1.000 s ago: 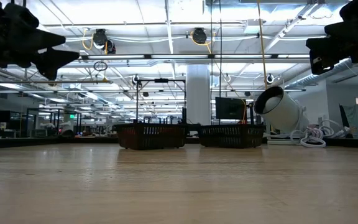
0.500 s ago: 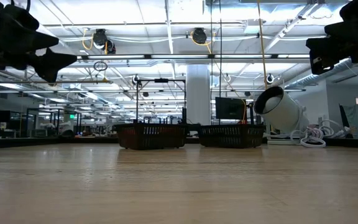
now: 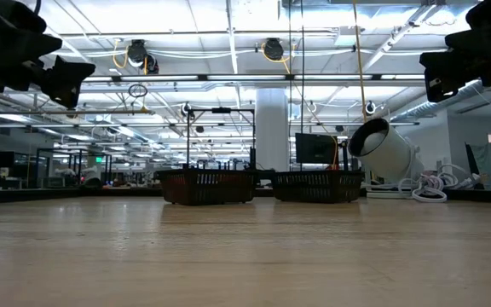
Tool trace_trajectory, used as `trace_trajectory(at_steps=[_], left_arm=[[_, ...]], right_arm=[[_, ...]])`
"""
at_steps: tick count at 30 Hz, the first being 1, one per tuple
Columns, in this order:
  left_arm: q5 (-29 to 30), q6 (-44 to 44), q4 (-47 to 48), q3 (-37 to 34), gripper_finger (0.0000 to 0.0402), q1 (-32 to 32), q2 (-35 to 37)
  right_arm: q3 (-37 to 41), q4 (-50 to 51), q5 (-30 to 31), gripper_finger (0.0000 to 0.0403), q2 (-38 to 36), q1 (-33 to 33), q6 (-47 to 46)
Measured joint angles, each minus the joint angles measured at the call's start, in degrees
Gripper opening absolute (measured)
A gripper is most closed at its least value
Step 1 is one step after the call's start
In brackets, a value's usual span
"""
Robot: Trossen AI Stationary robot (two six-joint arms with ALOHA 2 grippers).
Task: Pick & Place Office items
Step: Return to Home Position
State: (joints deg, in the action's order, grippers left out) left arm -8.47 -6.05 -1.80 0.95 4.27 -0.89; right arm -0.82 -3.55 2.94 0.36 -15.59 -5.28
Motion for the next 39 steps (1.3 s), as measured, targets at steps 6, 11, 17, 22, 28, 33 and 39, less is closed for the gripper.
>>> trace_trajectory(at_steps=[6, 11, 17, 22, 28, 33, 39], left_arm=[[2.5, 0.9, 0.3, 0.0, 0.0263, 0.7, 0.0], [3.8, 2.1, 0.4, 0.0, 0.0274, 0.7, 0.0], [4.0, 2.9, 0.5, 0.0, 0.0284, 0.7, 0.0], [4.0, 4.4, 0.5, 0.0, 0.0281, 0.7, 0.0], [4.0, 6.5, 0.6, 0.0, 0.0271, 0.7, 0.0], [4.1, 6.5, 0.6, 0.0, 0.0262, 0.7, -0.3], [4.1, 4.4, 0.6, 0.0, 0.0255, 0.7, -2.2]], right_arm=[[0.0, 0.0, 0.0, 0.0169, 0.0, 0.0, 0.0], [0.0, 0.0, 0.0, 0.0169, 0.0, 0.0, 0.0], [0.0, 0.0, 0.0, 0.0169, 0.0, 0.0, 0.0], [0.0, 0.0, 0.0, 0.0169, 0.0, 0.0, 0.0], [0.0, 0.0, 0.0, 0.0169, 0.0, 0.0, 0.0], [0.0, 0.0, 0.0, 0.0169, 0.0, 0.0, 0.0], [0.0, 0.0, 0.0, 0.0169, 0.0, 0.0, 0.0]])
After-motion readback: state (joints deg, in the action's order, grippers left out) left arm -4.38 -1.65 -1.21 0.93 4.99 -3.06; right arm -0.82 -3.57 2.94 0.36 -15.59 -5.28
